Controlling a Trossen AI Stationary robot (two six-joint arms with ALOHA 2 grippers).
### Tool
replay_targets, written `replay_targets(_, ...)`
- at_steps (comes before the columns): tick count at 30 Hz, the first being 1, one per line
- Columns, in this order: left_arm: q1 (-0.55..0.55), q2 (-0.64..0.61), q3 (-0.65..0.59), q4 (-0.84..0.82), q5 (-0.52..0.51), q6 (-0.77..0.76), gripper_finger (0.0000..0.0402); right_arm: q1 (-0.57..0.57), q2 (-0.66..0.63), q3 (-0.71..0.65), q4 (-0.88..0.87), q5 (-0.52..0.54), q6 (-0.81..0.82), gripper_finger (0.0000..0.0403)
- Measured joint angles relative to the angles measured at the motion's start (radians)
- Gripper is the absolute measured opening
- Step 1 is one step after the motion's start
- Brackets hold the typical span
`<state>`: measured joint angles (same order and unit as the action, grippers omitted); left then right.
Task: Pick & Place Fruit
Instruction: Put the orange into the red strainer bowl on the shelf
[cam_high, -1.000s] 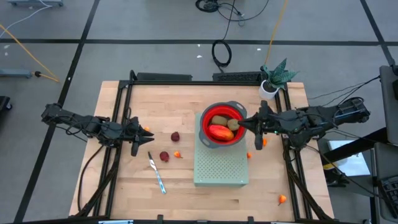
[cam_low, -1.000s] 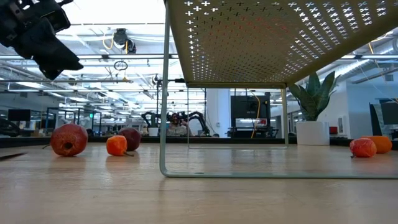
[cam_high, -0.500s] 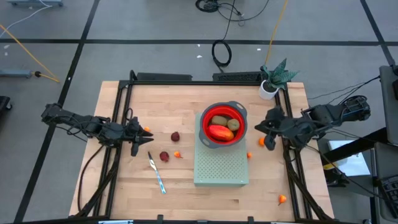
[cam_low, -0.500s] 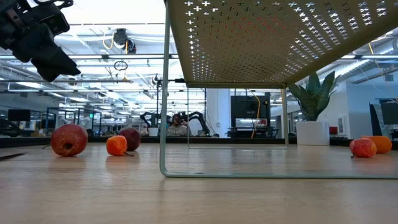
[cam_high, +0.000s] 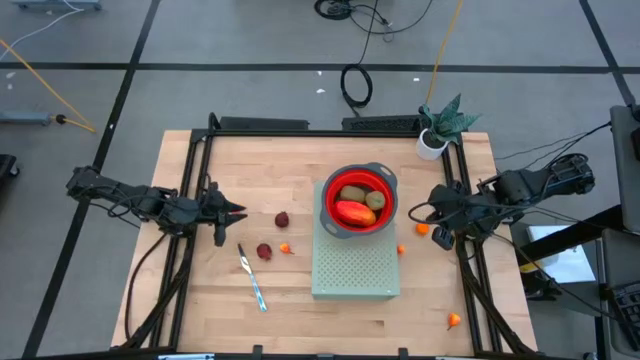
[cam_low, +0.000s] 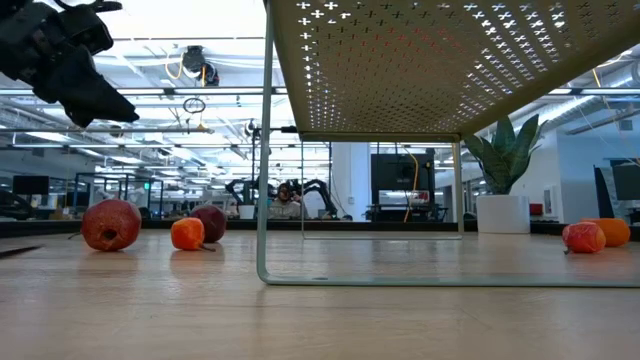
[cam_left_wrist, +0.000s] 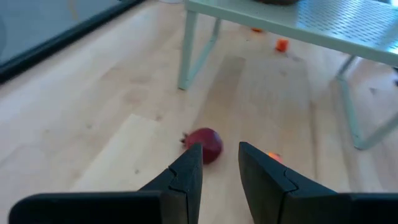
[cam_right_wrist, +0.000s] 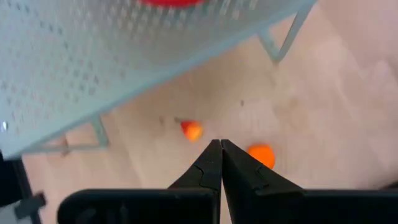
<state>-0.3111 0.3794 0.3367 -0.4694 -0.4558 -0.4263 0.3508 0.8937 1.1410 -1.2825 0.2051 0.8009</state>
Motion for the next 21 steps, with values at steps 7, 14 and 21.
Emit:
replay_targets(7, 0.0, 0.0, 0.0, 0.001, 0.023, -0.055, 0.0102, 0.0, 0.004, -0.064, -0.001, -0.027, 0.0, 0.0)
replay_targets(14, 0.0, 0.0, 0.0, 0.003, 0.036, -0.073, 0.0102, 0.0, 0.004, -0.135, 0.002, -0.027, 0.0, 0.0)
replay_targets(21, 0.0, 0.0, 0.0, 0.003, 0.035, -0.001, 0.0102, 0.0, 0.004, -0.166, 0.003, -0.027, -0.001, 0.0)
